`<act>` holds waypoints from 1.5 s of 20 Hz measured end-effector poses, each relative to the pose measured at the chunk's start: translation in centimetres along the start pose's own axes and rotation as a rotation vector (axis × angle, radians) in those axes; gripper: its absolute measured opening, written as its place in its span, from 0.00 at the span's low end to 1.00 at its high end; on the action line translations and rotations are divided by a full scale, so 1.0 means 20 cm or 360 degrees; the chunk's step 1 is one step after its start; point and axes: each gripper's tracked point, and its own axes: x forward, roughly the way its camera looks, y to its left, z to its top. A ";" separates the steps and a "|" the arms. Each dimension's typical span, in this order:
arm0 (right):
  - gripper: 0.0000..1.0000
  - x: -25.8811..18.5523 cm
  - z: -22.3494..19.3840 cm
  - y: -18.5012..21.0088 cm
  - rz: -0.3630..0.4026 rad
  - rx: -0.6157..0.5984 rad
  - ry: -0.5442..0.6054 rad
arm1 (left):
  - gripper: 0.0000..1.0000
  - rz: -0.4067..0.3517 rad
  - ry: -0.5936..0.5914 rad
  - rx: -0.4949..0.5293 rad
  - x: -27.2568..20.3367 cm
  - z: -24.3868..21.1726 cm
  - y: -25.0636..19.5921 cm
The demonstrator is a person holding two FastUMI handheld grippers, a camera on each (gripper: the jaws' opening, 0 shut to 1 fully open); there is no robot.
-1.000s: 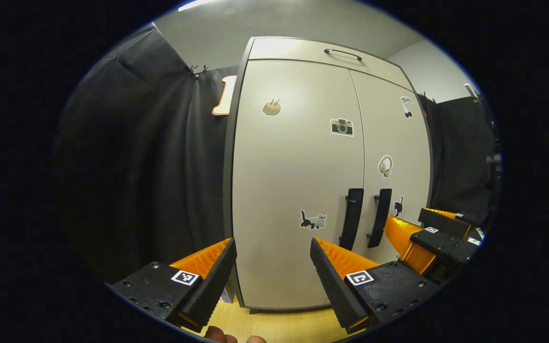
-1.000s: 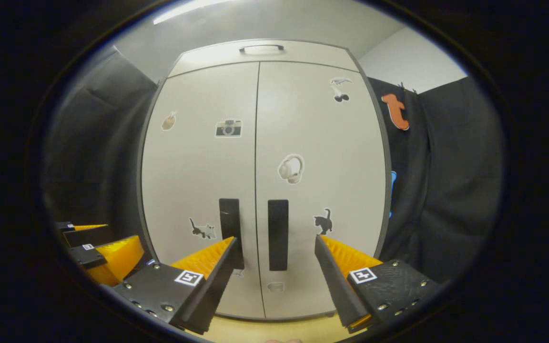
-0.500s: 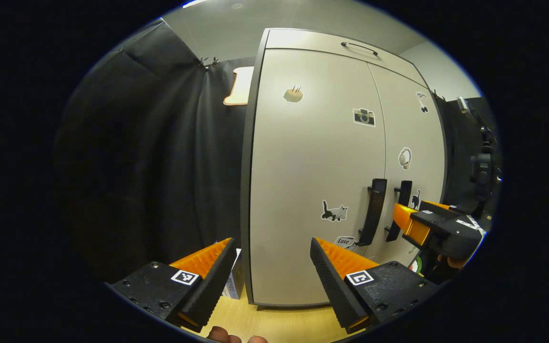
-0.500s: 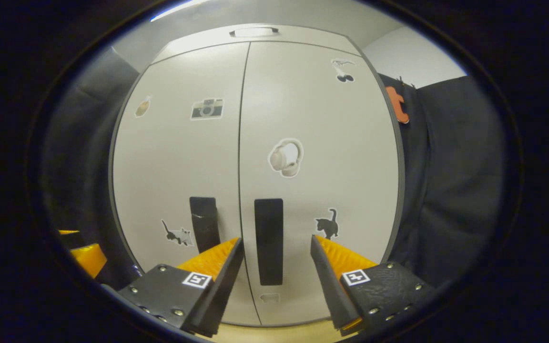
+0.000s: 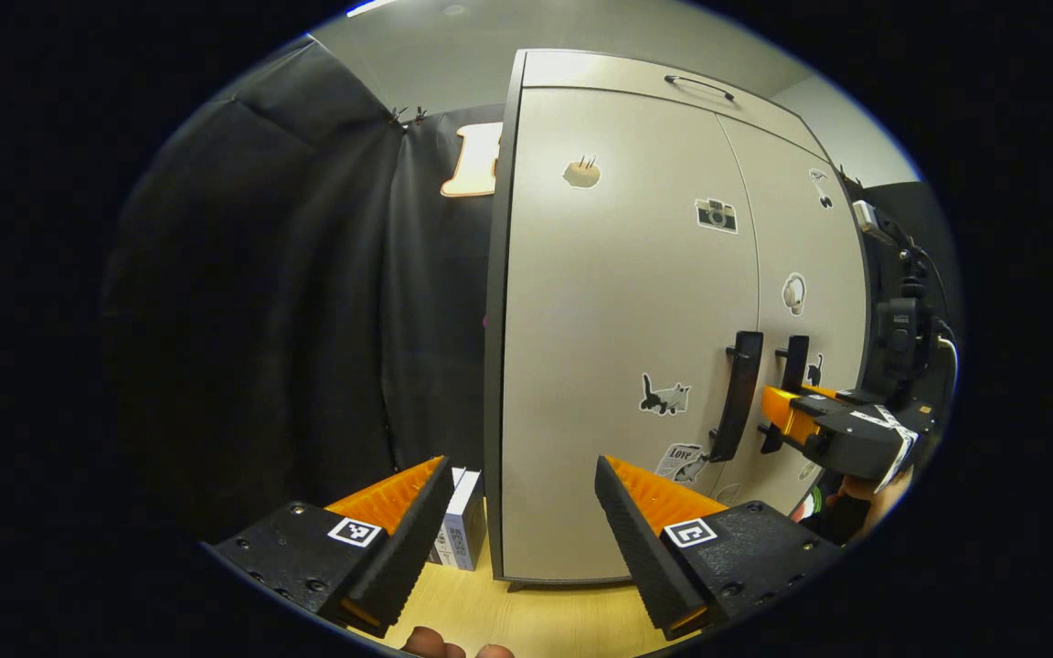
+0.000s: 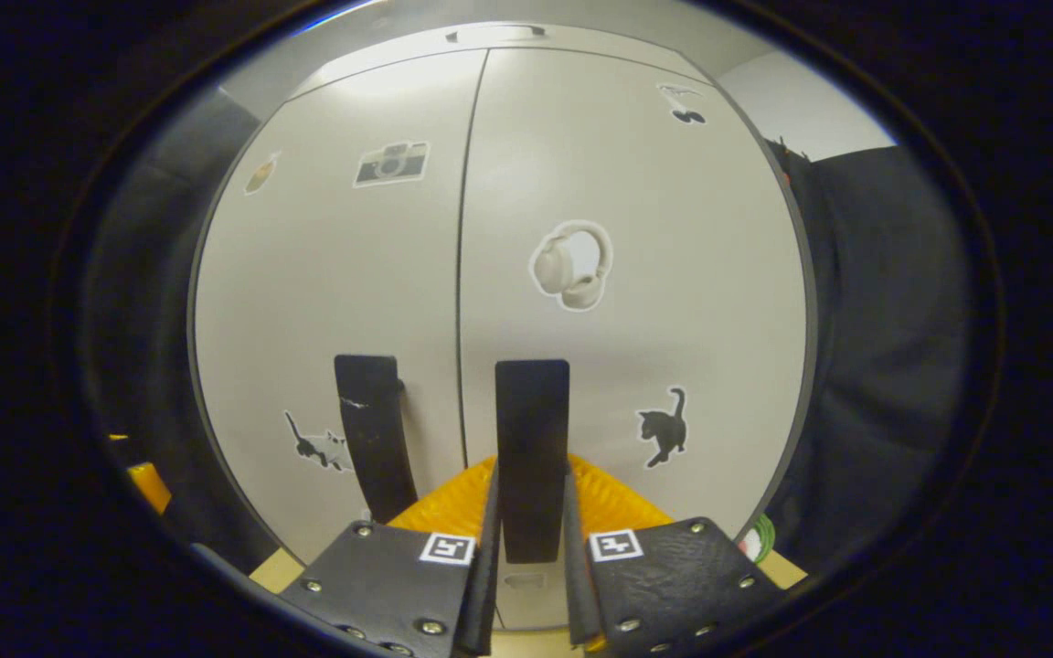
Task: Open the right door of the double-door shoe cabinet with the right hand, and open the left door with the left hand.
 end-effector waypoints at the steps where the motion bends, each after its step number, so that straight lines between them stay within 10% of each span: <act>1: 0.27 -0.01 0.00 0.00 -0.0025 -0.0005 0.0009 | 0.96 0.0002 0.0006 0.0002 -0.01 -0.01 0.00; 3: 0.36 0.00 0.00 -0.01 -0.0031 0.0017 0.0009 | 0.96 0.0002 0.0018 -0.0001 -0.02 -0.02 0.00; 8: 0.19 -0.02 -0.01 -0.01 0.0064 0.0039 -0.0002 | 0.96 0.0011 0.0047 -0.0017 -0.09 -0.06 0.01; 30: 0.19 -0.29 0.02 -0.11 0.0503 0.0065 0.0071 | 0.97 0.0036 0.0075 -0.0043 -0.35 -0.08 -0.06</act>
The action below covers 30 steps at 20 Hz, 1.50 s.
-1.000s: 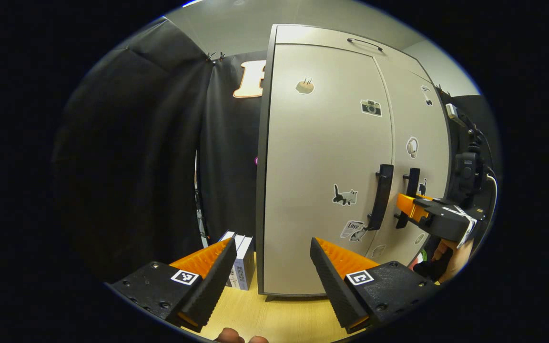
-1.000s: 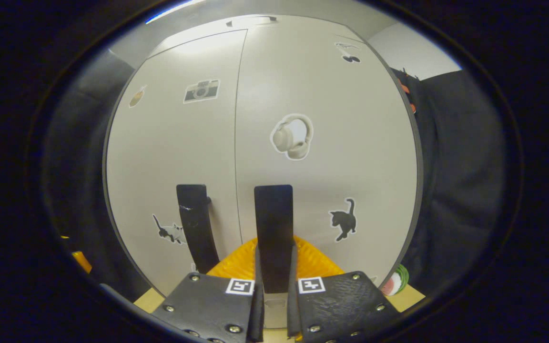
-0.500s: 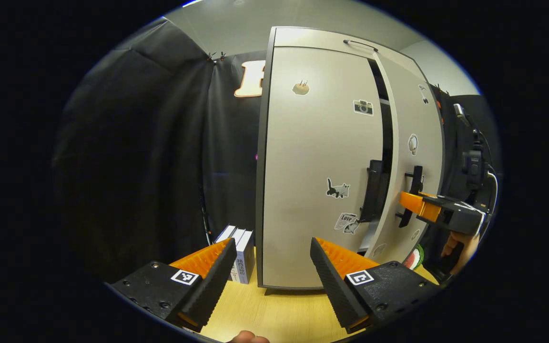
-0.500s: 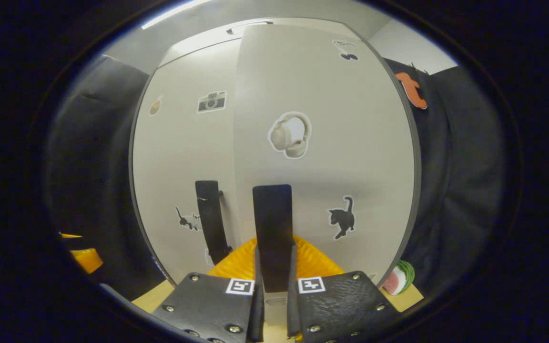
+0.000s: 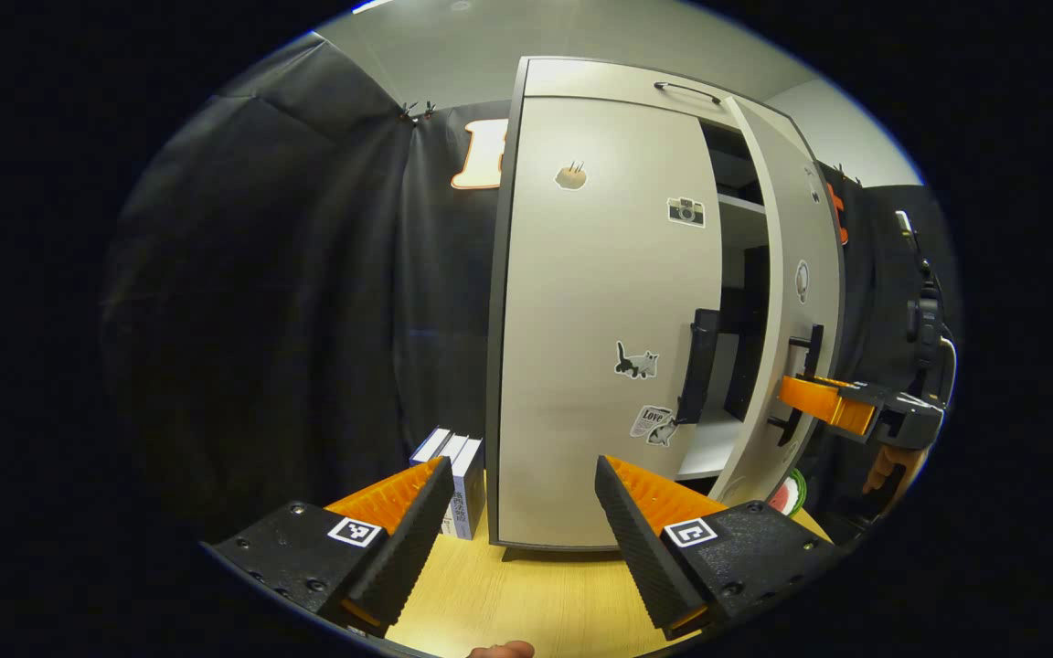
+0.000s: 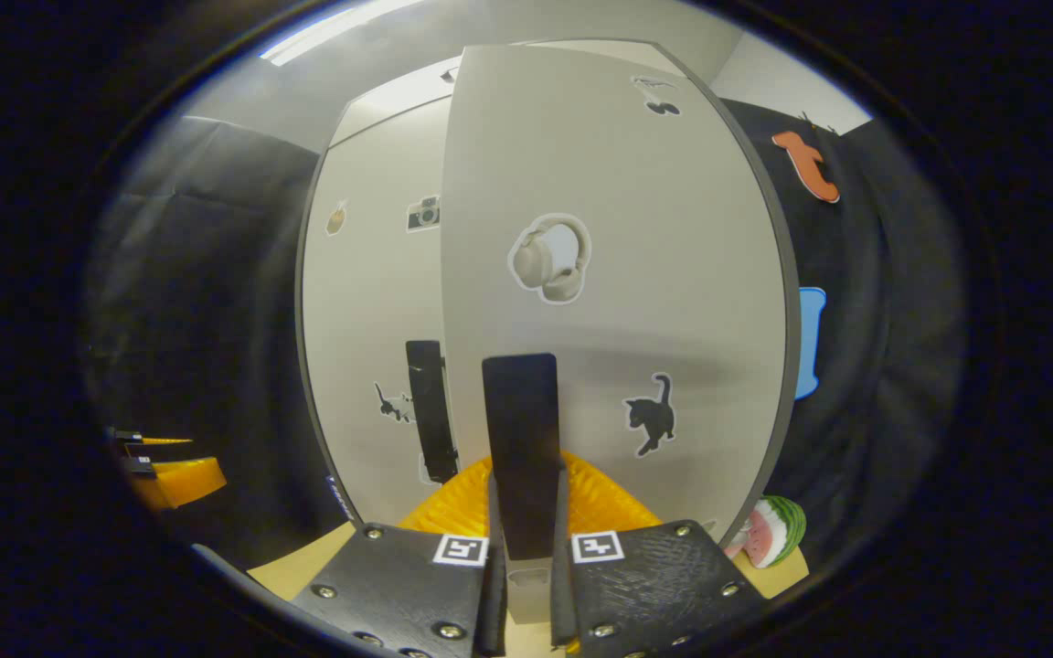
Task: Open the right door of the double-door shoe cabinet with the right hand, and open the left door with the left hand.
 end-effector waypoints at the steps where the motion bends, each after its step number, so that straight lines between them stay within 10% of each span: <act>1: 0.19 -0.01 0.00 0.00 0.0001 -0.0007 0.0002 | 0.97 0.0008 0.0000 -0.0001 -0.01 0.00 0.00; 16: 0.19 -0.22 0.00 -0.11 0.0030 0.0088 -0.0005 | 0.94 -0.0004 0.0033 0.0018 0.00 -0.05 -0.06; 30: 0.18 -0.55 0.01 -0.45 -0.0286 0.0188 -0.0071 | 0.97 -0.0277 0.0075 0.0057 0.03 -0.12 -0.49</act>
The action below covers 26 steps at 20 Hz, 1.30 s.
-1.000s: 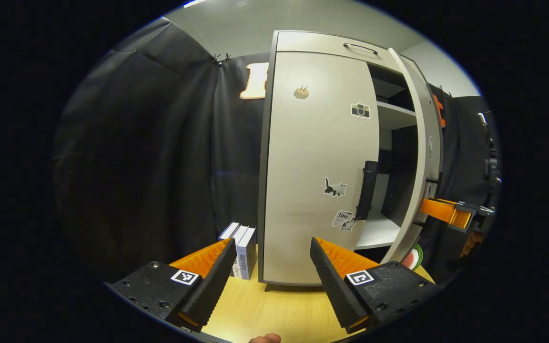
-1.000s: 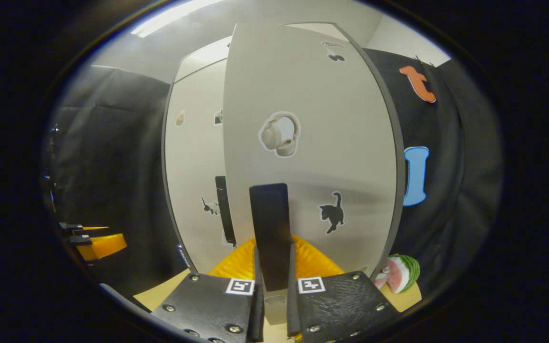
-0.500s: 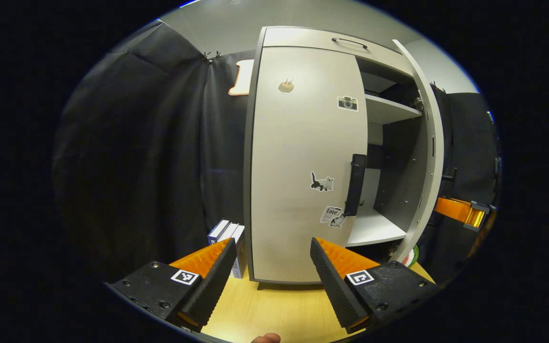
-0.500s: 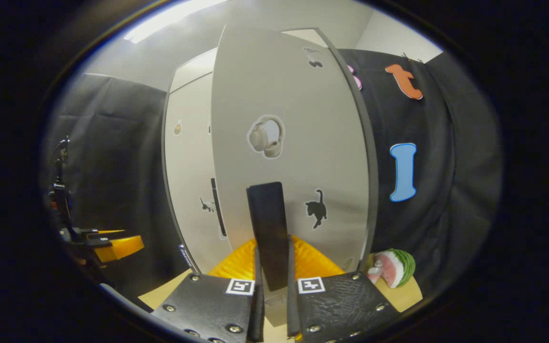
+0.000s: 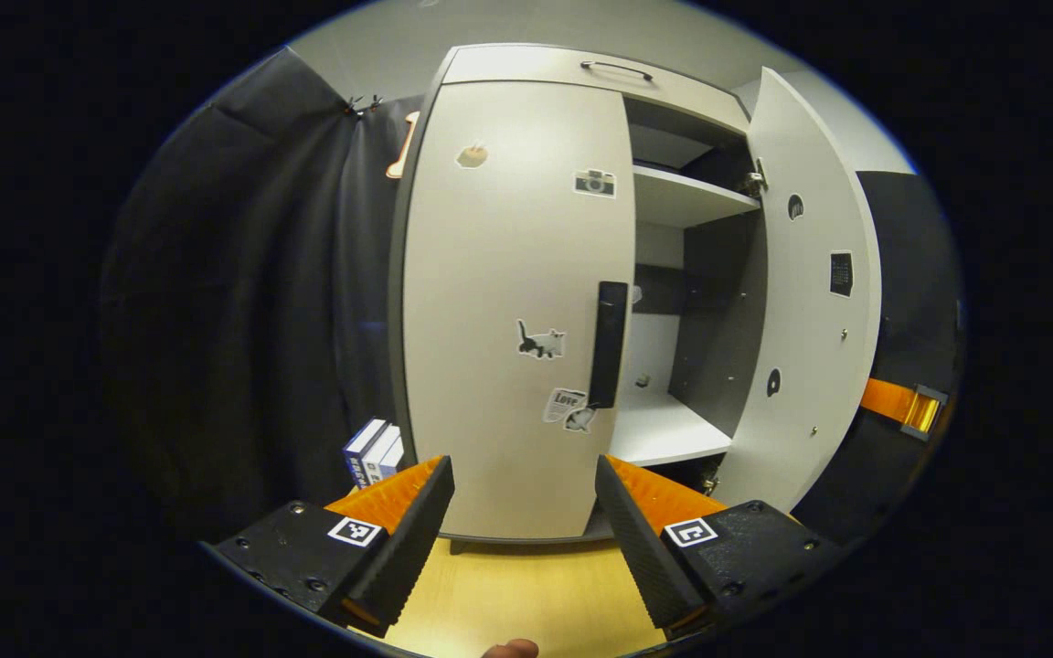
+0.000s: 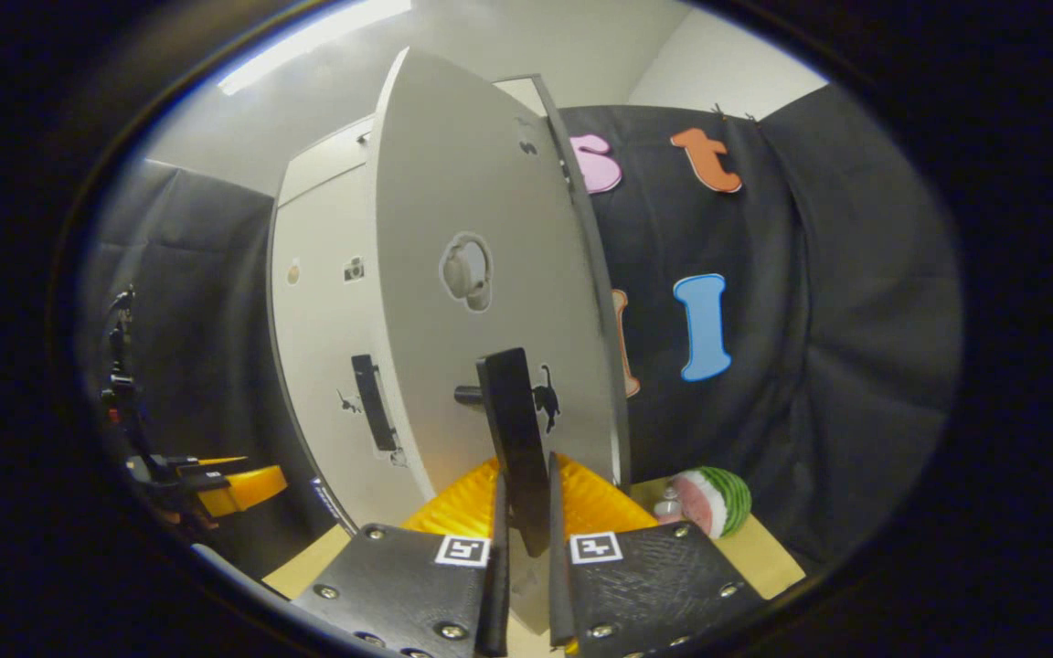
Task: Open the right door of the double-door shoe cabinet with the right hand, and open the left door with the left hand.
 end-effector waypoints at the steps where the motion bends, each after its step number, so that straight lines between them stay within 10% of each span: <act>1: 0.18 -0.01 0.00 -0.02 -0.0023 -0.0013 -0.0004 | 0.97 -0.0020 0.0004 0.0009 0.01 0.00 -0.04; 9: 0.05 -0.06 0.08 -0.42 -0.0301 -0.0054 -0.0064 | 0.97 -0.0030 -0.0011 0.0022 0.05 0.01 -0.14; 10: 0.17 -0.07 0.08 -0.43 -0.0299 -0.0059 -0.0060 | 0.97 -0.0024 -0.0012 0.0015 0.06 0.01 -0.14; 11: 0.05 -0.09 0.08 -0.45 -0.0295 -0.0047 -0.0060 | 0.97 -0.0020 -0.0011 0.0011 0.07 0.02 -0.15; 26: 0.05 -0.12 0.14 -0.46 -0.0172 0.0005 -0.0069 | 0.97 -0.0004 -0.0017 0.0002 0.30 0.08 -0.22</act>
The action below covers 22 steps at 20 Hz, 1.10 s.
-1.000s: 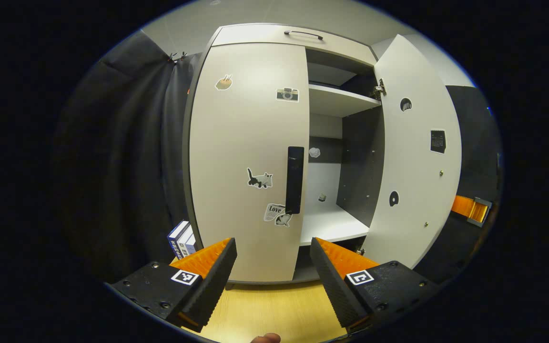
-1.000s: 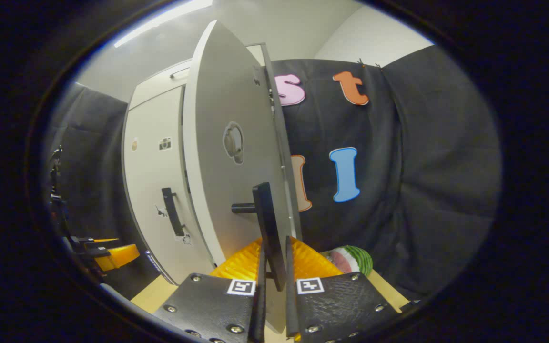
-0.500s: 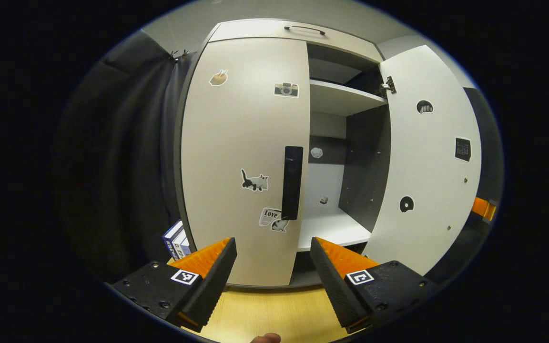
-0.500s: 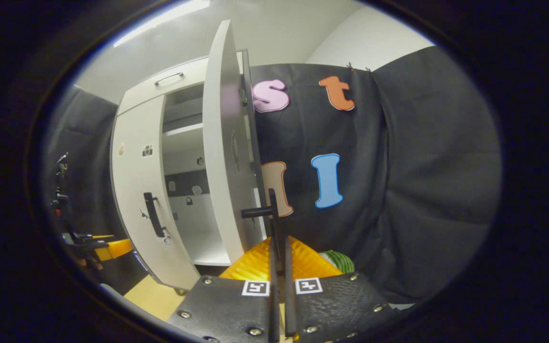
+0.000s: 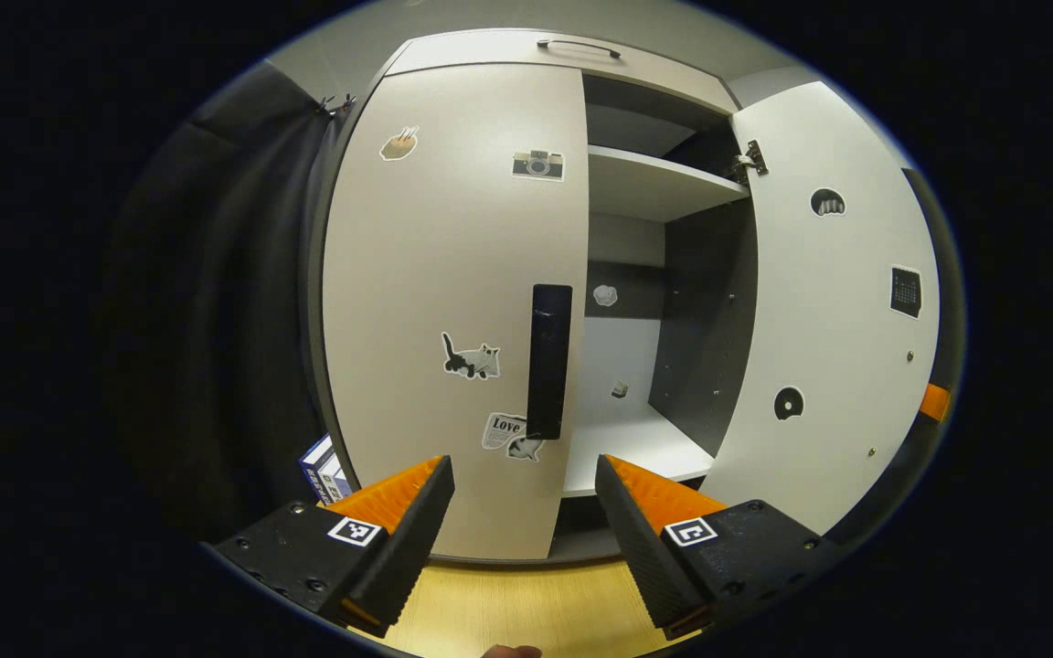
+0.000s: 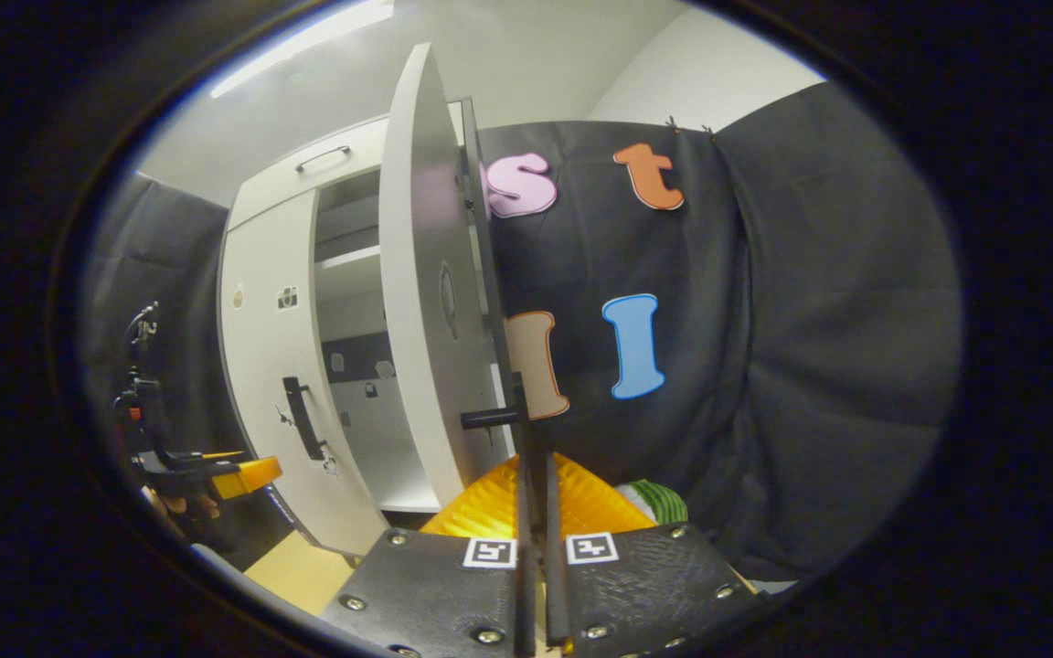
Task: Open the right door of the double-door shoe cabinet with the right hand, and open the left door with the left hand.
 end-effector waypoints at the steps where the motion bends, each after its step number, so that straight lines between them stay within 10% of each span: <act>1: 0.05 -0.02 0.01 0.00 0.0015 0.0011 -0.0004 | 0.97 0.0001 -0.0002 0.0000 0.02 0.01 0.00; 17: 0.15 -0.32 -0.10 -0.28 -0.0270 -0.0100 0.0058 | 0.97 0.0035 -0.0097 0.0095 0.38 0.17 -0.03; 22: 0.77 -0.35 -0.15 -0.33 -0.0358 -0.0167 0.0074 | 0.97 0.0056 -0.0104 0.0117 0.47 0.18 -0.03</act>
